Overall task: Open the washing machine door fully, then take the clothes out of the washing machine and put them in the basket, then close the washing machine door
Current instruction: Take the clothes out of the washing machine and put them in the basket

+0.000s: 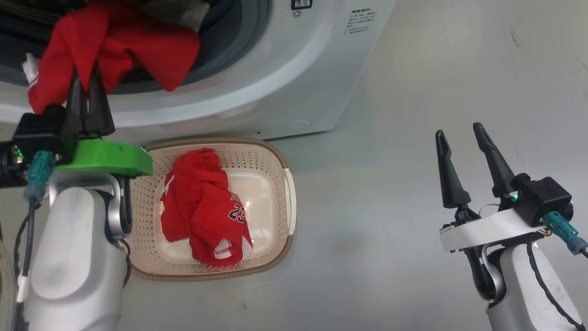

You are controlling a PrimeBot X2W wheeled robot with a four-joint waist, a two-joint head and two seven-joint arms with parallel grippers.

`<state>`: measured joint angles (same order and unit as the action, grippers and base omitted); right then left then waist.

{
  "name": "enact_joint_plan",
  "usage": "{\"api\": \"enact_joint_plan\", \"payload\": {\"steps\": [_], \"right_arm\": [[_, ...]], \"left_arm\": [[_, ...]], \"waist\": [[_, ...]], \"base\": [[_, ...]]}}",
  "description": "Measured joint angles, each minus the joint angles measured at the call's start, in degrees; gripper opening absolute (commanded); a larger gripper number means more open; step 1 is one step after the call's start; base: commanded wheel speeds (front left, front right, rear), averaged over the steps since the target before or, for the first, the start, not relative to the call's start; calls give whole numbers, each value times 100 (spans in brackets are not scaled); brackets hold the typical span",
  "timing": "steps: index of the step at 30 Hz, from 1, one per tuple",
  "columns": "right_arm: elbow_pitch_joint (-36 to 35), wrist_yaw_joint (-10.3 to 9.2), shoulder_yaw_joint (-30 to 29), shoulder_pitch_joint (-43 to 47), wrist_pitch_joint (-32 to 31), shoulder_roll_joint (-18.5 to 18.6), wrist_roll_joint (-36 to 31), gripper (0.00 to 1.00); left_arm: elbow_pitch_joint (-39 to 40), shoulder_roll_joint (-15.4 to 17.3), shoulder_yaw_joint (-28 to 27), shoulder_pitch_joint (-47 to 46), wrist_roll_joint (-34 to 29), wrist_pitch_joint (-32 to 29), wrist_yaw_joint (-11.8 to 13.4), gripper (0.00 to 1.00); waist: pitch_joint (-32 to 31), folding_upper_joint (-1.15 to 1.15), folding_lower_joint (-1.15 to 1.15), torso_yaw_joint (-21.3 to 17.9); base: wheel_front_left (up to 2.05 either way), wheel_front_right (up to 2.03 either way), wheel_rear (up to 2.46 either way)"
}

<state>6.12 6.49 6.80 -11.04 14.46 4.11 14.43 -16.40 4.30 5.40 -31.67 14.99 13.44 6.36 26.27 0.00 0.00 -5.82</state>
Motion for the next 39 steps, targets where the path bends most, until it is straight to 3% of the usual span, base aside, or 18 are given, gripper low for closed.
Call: {"api": "enact_joint_plan", "payload": {"steps": [25, 39], "right_arm": [[177, -15, 65, 853, -1, 2, -82, 100], [-51, -15, 230, 901, -2, -16, -91, 100]], "left_arm": [[993, -75, 716, 2321, -30, -146, 0, 0], [856, -97, 850, 2586, 219, -458, -4, 0]], "waist": [[-1493, 0, 0, 489], [-1458, 0, 0, 460]], "base": [[0, 0, 0], [0, 0, 0]]}}
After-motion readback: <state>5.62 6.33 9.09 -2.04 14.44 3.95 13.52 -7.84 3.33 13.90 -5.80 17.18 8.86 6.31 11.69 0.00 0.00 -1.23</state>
